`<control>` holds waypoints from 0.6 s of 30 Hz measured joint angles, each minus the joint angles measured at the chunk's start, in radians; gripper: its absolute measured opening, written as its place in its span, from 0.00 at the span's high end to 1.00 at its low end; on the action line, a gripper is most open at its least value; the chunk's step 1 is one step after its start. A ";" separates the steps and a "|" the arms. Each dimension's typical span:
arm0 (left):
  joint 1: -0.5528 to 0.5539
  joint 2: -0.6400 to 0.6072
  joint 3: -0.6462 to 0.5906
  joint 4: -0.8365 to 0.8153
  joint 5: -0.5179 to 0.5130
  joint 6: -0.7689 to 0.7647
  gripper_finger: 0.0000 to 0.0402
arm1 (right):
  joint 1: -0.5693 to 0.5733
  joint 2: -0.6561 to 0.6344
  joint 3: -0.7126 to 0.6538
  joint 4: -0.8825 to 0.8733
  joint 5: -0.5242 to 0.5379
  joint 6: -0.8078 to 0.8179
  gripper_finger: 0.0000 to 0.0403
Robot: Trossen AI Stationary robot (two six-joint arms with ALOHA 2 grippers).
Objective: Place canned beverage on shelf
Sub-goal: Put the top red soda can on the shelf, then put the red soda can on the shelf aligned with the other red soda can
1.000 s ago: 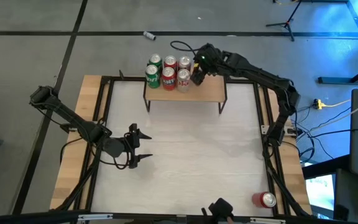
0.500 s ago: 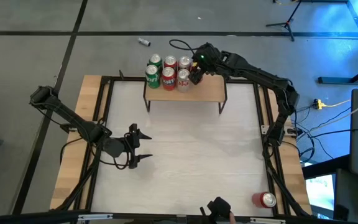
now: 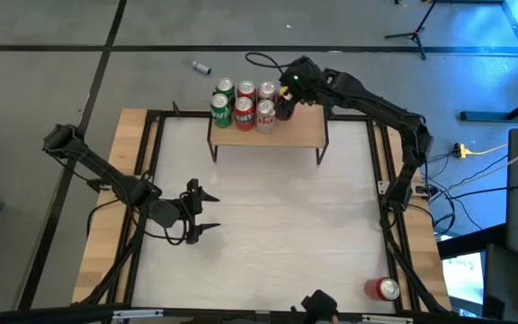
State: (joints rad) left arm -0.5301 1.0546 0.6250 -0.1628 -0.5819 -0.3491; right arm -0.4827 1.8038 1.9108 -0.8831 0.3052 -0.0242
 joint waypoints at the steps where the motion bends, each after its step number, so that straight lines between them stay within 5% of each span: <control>1: 0.000 0.000 0.000 0.000 0.000 0.001 0.15 | 0.002 0.000 0.019 -0.020 0.002 0.000 0.17; 11: 0.000 0.000 0.000 0.000 0.000 0.001 0.15 | 0.109 -0.005 0.228 -0.374 0.042 0.083 0.17; 18: -0.001 0.000 0.000 0.000 0.000 -0.008 0.15 | 0.267 -0.069 0.218 -0.571 0.095 0.191 0.17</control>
State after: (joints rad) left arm -0.5315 1.0546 0.6250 -0.1631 -0.5823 -0.3571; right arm -0.2155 1.7349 2.1289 -1.4537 0.4007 0.1665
